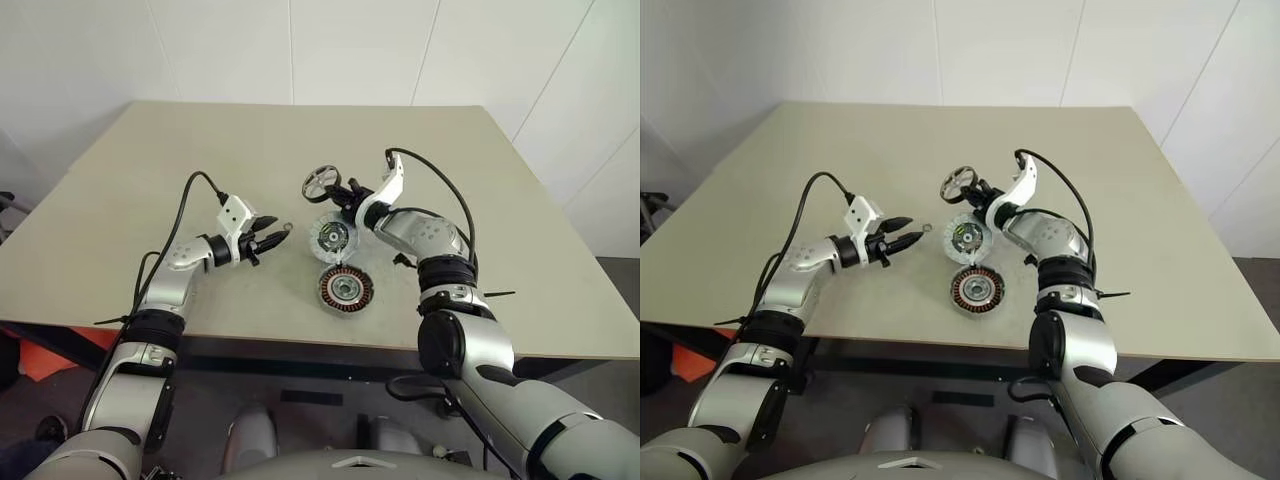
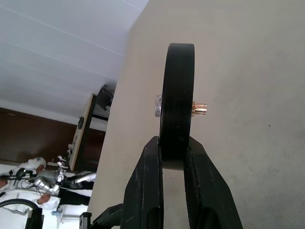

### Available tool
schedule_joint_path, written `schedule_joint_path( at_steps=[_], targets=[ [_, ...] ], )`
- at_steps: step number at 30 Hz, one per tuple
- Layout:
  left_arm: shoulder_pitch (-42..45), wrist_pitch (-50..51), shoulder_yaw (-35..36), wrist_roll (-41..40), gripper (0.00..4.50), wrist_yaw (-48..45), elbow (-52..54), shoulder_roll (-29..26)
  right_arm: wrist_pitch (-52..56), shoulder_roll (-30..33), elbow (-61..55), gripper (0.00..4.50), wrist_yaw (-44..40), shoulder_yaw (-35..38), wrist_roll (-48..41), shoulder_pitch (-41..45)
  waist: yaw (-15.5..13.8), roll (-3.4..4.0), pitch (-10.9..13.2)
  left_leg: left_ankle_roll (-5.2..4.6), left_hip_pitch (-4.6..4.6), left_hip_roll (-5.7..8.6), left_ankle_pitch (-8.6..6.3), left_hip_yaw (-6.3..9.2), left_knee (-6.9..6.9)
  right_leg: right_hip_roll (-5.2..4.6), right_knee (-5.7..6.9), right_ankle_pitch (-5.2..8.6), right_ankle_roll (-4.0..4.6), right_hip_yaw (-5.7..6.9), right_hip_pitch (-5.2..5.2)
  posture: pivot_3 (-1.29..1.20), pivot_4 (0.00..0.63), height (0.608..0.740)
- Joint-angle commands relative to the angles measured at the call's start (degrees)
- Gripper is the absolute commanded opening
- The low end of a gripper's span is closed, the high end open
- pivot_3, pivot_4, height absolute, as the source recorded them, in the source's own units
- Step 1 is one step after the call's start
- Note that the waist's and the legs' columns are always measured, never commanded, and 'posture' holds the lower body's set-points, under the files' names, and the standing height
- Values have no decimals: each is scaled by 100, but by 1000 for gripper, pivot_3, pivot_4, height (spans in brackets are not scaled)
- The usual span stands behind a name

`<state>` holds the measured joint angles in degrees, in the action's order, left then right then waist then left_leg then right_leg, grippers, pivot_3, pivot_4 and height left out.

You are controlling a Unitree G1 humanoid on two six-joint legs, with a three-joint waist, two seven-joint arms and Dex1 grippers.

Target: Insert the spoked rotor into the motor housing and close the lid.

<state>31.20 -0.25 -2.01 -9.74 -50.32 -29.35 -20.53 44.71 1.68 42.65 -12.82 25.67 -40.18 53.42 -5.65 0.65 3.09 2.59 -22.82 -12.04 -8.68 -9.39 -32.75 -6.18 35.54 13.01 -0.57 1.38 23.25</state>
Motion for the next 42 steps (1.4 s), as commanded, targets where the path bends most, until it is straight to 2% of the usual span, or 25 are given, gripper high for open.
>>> schedule_joint_path(
  at_steps=[1,6,18,25,31,36,40,42],
  targets=[
    [48,-100,50,0,2143,43,246,-61,-87,43,-79,626,-131,-26,-16,216,-2,0,0,0,0,-1,0,0,0,0,1,0,0,0,0,0,0,740],
    [55,-108,41,-2,2143,38,221,-59,-174,80,-347,2325,-285,-164,68,178,-3,0,0,0,0,-1,0,0,0,0,1,0,0,1,0,0,0,740],
    [133,-133,0,19,2143,-5,106,-24,-381,183,-764,2325,-419,-338,197,56,-3,0,0,0,-1,-1,0,0,-1,1,1,0,0,2,0,0,0,740],
    [168,-125,-45,16,2143,-27,91,14,-886,432,-1444,2325,-638,-755,681,-204,-17,0,0,0,-2,0,0,1,-1,0,0,0,0,1,0,0,0,740],
    [177,-114,-93,11,2143,-39,98,100,-1579,1546,-2923,2325,-1383,-1678,1623,-885,-129,-2,1,-1,-11,5,0,4,-5,-3,-5,-1,-2,3,-2,0,0,740],
    [247,-85,-160,9,2143,-147,-3,179,-1877,3398,-4608,2325,-3152,-2790,2300,-1509,-183,-3,1,-4,-8,4,-2,7,-5,-1,-9,-5,-10,2,-6,0,0,740],
    [375,-176,-228,52,2143,-158,-178,270,-2309,4451,-5203,2325,-4394,-3609,2816,-1605,-162,-5,2,-6,12,-1,-3,7,-9,2,-6,-1,-4,0,-21,0,0,740],
    [451,-238,-253,83,2143,-165,-289,338,-2470,4680,-5364,2325,-4987,-4054,3010,-1404,-153,-5,2,-11,26,-6,-6,6,-13,4,-3,-1,-4,-3,-33,0,0,740]
  ],
)
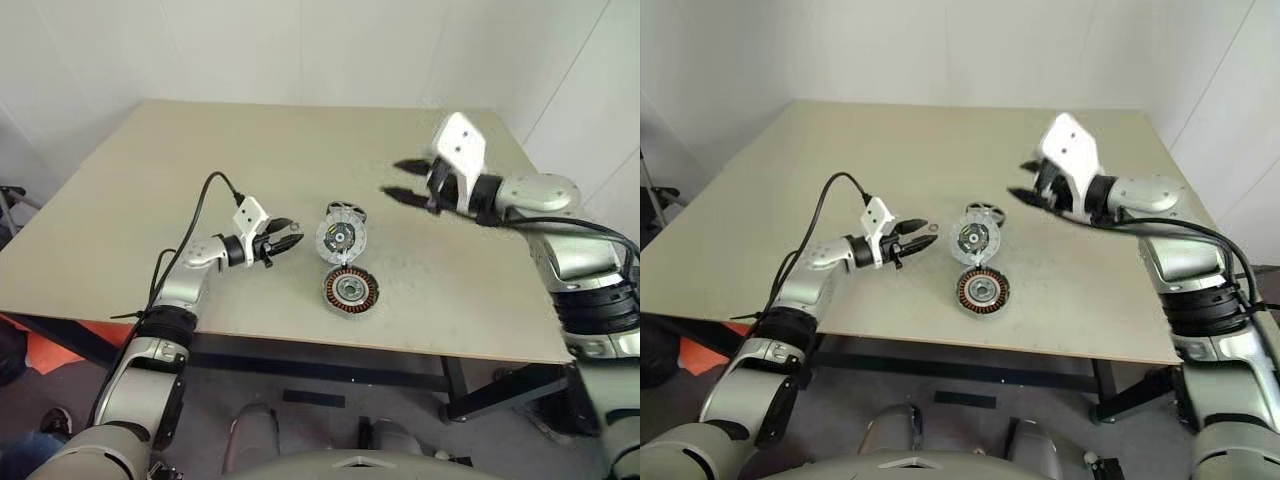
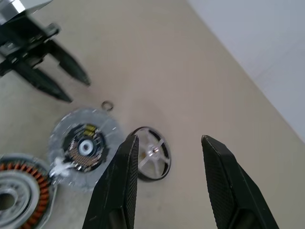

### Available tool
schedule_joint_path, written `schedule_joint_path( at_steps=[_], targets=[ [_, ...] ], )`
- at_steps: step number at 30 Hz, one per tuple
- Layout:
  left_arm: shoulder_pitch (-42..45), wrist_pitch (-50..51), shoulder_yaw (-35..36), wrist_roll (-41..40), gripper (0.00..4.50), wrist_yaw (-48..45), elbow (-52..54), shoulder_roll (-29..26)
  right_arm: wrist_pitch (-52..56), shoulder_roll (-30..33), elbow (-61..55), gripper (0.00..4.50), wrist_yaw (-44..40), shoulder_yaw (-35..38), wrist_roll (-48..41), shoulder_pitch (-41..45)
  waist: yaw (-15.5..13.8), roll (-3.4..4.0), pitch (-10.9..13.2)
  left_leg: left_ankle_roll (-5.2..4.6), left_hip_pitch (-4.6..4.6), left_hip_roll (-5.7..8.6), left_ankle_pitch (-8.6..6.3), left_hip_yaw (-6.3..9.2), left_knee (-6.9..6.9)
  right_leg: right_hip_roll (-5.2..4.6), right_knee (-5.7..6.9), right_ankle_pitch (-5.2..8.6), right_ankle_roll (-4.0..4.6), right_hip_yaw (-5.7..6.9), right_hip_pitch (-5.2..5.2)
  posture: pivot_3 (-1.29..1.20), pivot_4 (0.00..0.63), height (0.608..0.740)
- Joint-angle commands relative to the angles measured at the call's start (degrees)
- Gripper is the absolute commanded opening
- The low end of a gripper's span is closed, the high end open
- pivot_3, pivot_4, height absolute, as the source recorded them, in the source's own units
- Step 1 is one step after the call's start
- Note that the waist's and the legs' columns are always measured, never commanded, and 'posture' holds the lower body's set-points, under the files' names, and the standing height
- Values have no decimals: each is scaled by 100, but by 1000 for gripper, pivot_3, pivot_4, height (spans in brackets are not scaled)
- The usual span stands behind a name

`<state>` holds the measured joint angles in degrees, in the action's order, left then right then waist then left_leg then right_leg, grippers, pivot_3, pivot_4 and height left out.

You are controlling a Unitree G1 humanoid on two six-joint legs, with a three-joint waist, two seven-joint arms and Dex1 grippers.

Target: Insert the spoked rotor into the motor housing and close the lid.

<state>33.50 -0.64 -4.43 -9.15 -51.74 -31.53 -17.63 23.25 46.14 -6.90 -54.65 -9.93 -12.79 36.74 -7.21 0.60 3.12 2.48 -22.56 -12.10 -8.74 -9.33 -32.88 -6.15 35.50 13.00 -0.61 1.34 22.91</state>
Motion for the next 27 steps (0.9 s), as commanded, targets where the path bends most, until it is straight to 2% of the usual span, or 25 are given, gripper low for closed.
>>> schedule_joint_path(
  at_steps=[1,9,12,17,27],
  targets=[
    [248,-224,-18,38,2143,-21,-116,80,-413,261,-429,2325,-1048,-680,343,360,12,0,0,-16,6,0,-10,-1,-2,-1,3,0,0,-2,-3,0,0,740],
    [241,-372,0,73,2143,7,-270,176,-1935,-21,479,2325,-2528,-2048,1438,1148,9,-1,0,-30,10,-6,-16,-2,-31,0,23,-6,12,-3,-10,0,0,740],
    [156,-361,36,60,2143,65,-188,161,-2505,-135,808,2908,-2973,-2364,1691,1279,1,-1,0,-39,3,-7,-21,-2,-35,-1,22,-6,13,0,-9,0,0,740],
    [-49,-323,70,36,2143,138,15,96,-3219,-374,1192,4474,-3130,-2547,2062,1335,11,-1,0,-54,-10,-7,-29,-2,-46,-1,21,-6,14,1,-3,0,0,740],
    [-246,-226,80,15,2143,247,274,57,-3751,-404,1205,4474,-3464,-2641,2250,1067,8,-3,-1,-57,-9,-12,-28,-2,-52,0,24,-6,14,3,-7,0,0,740]
  ],
)
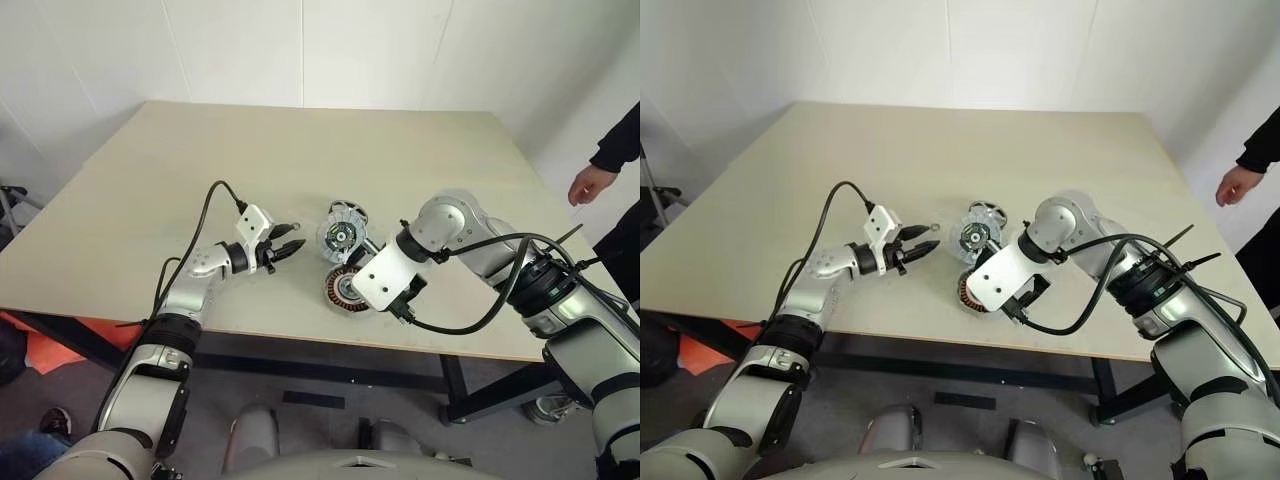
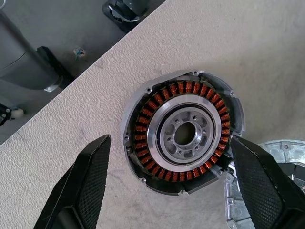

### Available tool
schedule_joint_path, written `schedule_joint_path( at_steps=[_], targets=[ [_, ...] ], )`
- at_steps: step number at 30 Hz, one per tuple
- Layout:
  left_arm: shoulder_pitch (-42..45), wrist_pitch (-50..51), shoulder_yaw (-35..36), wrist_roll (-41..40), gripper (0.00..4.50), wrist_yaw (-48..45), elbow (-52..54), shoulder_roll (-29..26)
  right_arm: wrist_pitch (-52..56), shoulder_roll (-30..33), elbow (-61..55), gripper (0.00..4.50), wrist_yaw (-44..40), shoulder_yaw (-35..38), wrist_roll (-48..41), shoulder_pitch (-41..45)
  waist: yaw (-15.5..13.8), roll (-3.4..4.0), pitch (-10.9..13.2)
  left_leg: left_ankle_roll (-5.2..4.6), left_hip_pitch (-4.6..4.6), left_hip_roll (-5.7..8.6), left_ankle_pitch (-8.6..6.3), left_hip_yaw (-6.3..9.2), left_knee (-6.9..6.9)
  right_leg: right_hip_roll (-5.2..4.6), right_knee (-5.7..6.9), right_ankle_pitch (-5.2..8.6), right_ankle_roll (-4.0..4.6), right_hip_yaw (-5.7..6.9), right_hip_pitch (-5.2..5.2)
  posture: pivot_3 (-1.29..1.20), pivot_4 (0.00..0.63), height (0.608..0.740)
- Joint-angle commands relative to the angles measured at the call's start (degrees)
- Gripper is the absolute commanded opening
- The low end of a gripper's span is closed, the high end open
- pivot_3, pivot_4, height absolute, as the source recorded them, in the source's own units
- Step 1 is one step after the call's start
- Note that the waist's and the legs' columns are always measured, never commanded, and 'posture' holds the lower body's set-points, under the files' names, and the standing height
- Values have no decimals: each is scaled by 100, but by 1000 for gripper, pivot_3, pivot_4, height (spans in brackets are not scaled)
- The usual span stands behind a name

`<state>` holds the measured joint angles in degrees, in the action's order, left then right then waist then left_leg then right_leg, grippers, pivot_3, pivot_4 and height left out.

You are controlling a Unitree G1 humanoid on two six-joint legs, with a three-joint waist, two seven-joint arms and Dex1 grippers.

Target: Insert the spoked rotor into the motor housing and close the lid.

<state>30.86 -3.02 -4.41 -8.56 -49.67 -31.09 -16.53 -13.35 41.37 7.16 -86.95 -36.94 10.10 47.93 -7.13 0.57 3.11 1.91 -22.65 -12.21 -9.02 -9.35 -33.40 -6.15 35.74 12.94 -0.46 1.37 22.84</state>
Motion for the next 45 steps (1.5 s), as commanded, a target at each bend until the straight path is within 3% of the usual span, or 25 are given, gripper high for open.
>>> schedule_joint_path(
  at_steps=[1,18,32,45],
  targets=[
    [13,15,76,-44,2143,41,234,-55,-91,81,-226,4474,-246,55,-33,-94,0,0,0,0,0,0,0,0,0,0,0,0,0,0,0,0,0,740],
    [-6,39,25,-23,2143,51,263,13,-1300,159,1044,4474,114,121,396,-317,2,-6,-4,-2,19,0,0,-1,-2,0,0,0,1,-1,-19,0,0,740],
    [-104,76,19,-12,2143,71,345,-11,-983,-243,488,4474,2,193,310,-167,141,-7,-4,-3,49,-8,-1,-3,3,6,-3,-2,5,-2,-42,0,0,740],
    [-47,51,16,0,2143,33,267,-19,-1727,-79,1276,4474,261,237,396,-209,148,-8,-4,-4,47,-5,-1,-3,4,4,-6,-2,5,-2,-42,0,0,740]
  ],
)
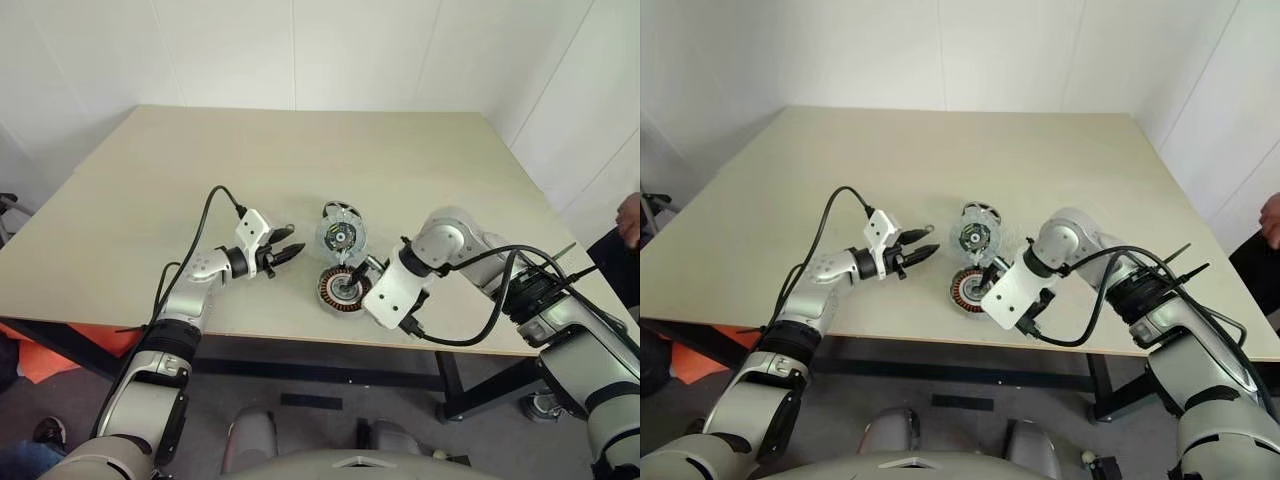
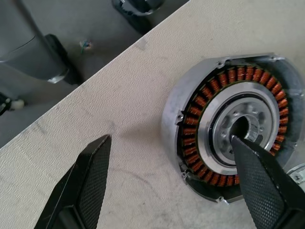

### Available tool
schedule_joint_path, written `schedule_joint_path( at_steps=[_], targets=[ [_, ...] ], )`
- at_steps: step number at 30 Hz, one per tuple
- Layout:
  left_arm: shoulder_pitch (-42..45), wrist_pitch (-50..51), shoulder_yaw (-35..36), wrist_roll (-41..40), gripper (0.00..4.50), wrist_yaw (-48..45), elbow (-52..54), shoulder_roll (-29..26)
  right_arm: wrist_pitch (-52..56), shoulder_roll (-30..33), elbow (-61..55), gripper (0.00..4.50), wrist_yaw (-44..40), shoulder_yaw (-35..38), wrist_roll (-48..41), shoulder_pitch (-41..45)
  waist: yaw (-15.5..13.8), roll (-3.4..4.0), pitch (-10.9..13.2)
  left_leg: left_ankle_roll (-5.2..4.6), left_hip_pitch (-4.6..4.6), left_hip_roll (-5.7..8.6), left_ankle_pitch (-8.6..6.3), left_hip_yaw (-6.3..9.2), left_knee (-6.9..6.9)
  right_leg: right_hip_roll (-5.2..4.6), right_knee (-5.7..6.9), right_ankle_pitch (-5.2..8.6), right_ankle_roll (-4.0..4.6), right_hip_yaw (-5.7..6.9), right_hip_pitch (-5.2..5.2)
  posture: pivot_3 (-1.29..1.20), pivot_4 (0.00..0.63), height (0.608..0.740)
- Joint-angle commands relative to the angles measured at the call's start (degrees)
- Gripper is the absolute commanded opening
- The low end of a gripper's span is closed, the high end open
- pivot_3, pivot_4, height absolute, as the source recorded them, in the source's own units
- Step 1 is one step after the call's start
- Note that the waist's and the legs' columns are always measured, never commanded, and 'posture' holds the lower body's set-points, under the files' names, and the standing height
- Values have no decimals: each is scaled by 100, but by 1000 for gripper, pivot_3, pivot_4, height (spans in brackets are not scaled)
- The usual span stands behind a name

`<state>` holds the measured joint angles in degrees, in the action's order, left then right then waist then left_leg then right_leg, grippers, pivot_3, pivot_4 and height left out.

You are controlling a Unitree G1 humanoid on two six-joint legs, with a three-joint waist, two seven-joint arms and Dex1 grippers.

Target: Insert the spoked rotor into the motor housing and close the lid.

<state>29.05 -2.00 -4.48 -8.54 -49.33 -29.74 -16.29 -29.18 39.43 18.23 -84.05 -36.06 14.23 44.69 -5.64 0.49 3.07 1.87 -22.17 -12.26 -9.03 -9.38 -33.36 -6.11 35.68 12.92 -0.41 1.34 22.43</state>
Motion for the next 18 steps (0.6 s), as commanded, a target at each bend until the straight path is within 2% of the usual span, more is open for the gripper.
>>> schedule_joint_path(
  at_steps=[1,18],
  targets=[
    [133,-52,25,-2,2143,1,132,-42,-158,111,187,4474,-35,146,-22,118,-3,0,0,0,0,0,0,0,0,0,0,0,0,1,0,0,0,740],
    [28,-41,28,-6,2143,65,207,-35,-219,102,-145,4474,-103,182,-121,150,-2,0,0,-2,-2,1,-1,0,1,-1,-3,0,0,0,0,0,0,740]
  ],
)
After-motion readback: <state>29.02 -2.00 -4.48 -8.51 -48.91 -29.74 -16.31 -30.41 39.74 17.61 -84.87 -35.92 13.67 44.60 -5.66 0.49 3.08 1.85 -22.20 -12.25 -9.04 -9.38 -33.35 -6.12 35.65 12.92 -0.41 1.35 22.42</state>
